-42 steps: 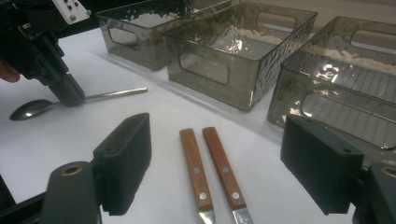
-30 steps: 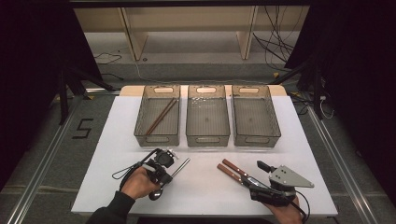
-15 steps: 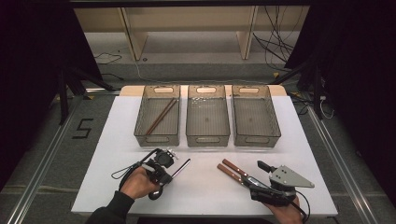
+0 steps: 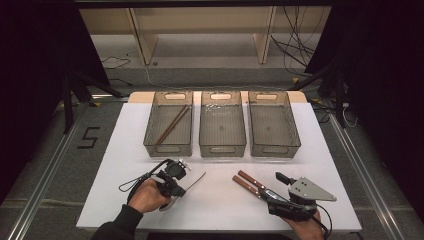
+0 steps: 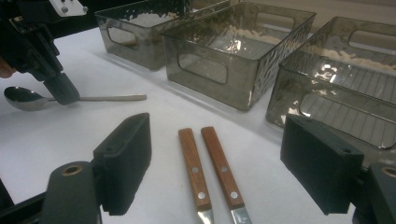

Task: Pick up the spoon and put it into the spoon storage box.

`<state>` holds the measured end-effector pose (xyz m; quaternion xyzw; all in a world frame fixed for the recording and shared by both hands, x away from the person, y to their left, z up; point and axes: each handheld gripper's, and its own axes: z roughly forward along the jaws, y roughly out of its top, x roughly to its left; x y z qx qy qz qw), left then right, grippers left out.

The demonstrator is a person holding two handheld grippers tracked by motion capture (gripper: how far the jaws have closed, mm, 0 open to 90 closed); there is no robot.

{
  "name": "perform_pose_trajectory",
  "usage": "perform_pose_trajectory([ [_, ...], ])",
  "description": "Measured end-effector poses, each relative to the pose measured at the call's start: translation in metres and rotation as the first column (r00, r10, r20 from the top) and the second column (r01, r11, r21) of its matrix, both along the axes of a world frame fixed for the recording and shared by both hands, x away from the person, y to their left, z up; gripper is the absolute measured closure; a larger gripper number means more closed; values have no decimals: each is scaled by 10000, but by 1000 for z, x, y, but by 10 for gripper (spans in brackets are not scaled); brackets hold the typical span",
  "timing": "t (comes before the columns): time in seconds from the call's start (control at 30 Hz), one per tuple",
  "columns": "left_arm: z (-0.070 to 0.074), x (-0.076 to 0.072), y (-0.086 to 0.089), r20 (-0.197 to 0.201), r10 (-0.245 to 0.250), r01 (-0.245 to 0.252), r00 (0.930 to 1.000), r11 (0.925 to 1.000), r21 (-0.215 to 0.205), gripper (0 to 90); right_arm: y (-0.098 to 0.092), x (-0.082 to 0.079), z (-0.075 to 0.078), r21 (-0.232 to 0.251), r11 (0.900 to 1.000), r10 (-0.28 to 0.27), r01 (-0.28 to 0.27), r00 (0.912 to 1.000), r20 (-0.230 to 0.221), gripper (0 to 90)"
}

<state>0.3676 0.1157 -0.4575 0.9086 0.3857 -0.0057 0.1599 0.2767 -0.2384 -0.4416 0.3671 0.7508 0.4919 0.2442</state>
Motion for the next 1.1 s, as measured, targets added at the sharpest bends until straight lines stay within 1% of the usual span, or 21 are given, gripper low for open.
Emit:
perform_pose_trajectory([
  [0.13, 0, 0, 1, -53, -24, 24, 10000, 10000, -25, 892, 0, 0, 0, 11, 10000, -9, 9, 10000, -9, 253],
  [0.23, 2, 1, 2, -1, -51, 51, 10000, 10000, -15, 892, 0, 0, 0, 26, 10000, 2, -2, 10000, -10, 253],
  [0.27, 3, 1, 3, 55, 12, -11, 10000, 10000, -94, 892, 0, 0, 0, 32, 10000, -1, 1, 10000, 0, 253],
  [0.33, 4, 1, 3, 54, 9, -9, 10000, 9999, -111, 892, 0, 0, 0, 34, 10000, -12, 12, 10000, -10, 253],
  [0.37, 6, 2, 4, 136, 6, -3, 9999, 9999, -162, 892, 0, 0, 0, 34, 10000, -13, 13, 10000, -13, 252],
  [0.4, 6, 2, 4, 136, 6, -3, 9999, 9999, -162, 893, 0, 0, 0, 34, 10000, -13, 13, 10000, -13, 252],
  [0.43, 10, 3, 4, 239, 39, -33, 9997, 9997, -252, 892, 0, 0, 0, 54, 10000, -5, 5, 10000, -27, 252],
  [0.47, 10, 3, 4, 239, 39, -33, 9997, 9997, -252, 892, 0, 0, 0, 54, 10000, -5, 5, 10000, -27, 252],
  [0.5, 13, 3, 5, 306, -24, 33, 9995, 9996, -269, 893, -1, 0, 0, 50, 10000, 1, -1, 10000, -26, 253],
  [0.63, 23, 6, 6, 540, -20, 45, 9985, 9989, -462, 892, 0, 0, 0, 66, 10000, -24, 24, 10000, -46, 253],
  [0.77, 31, 8, 5, 742, 81, -32, 9972, 9979, -653, 892, -1, 0, 0, 62, 10000, -26, 26, 10000, -39, 252],
  [0.8, 36, 9, 5, 853, 50, 11, 9963, 9974, -716, 892, -1, 0, 0, 72, 10000, -12, 13, 10000, -23, 253],
  [0.87, 40, 10, 4, 990, -7, 82, 9951, 9971, -760, 892, -1, 0, 0, 86, 10000, -47, 48, 10000, -29, 252],
  [0.97, 43, 12, 3, 1101, 21, 73, 9939, 9963, -854, 892, -2, 0, 0, 113, 9999, -46, 47, 10000, -28, 253],
  [1.0, 46, 14, 2, 1191, 12, 100, 9929, 9956, -933, 892, -2, 0, 0, 99, 9999, -58, 58, 10000, -20, 253],
  [1.1, 49, 15, 3, 1296, 112, 30, 9915, 9940, -1092, 892, -2, 0, 0, 115, 9999, -44, 44, 10000, -27, 253],
])
